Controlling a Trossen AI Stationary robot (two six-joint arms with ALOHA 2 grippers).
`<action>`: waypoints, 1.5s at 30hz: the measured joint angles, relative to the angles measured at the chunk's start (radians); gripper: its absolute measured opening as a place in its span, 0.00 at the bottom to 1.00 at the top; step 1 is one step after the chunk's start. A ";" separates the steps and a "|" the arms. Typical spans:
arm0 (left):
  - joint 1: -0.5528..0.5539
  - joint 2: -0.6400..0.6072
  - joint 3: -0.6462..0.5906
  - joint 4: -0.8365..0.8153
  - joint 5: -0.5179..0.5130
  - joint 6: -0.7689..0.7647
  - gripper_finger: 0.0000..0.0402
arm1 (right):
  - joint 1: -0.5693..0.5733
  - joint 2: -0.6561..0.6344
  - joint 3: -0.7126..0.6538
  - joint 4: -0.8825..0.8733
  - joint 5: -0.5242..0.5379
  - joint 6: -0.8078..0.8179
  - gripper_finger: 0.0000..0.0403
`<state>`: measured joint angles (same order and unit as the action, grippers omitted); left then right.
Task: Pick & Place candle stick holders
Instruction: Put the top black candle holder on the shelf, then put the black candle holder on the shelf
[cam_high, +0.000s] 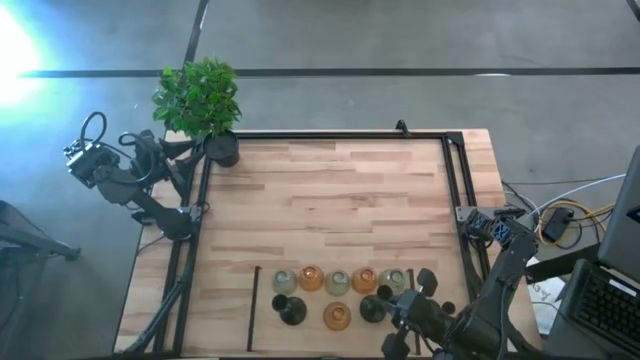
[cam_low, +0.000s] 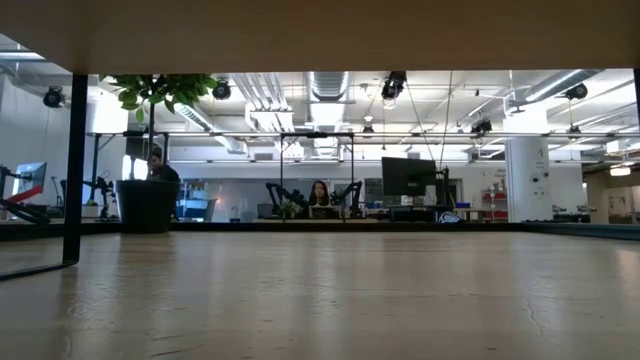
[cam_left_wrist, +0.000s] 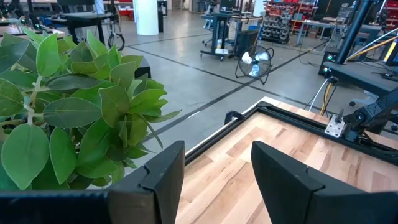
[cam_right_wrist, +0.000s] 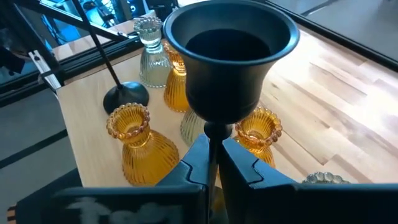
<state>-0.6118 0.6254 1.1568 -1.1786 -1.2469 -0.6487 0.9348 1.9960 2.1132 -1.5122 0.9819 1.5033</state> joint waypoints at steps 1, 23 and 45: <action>0.000 0.000 0.000 0.000 0.000 0.000 0.47 | 0.000 -0.001 -0.001 -0.001 -0.002 0.006 0.03; 0.000 0.000 0.000 0.000 0.000 0.002 0.47 | 0.001 0.000 0.005 0.004 -0.045 0.016 0.11; 0.000 0.000 0.000 -0.001 0.000 0.002 0.47 | 0.001 -0.107 0.005 -0.056 -0.220 -0.066 0.45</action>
<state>-0.6117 0.6254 1.1568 -1.1797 -1.2468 -0.6468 0.9358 1.8890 2.1178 -1.5685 0.7616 1.4369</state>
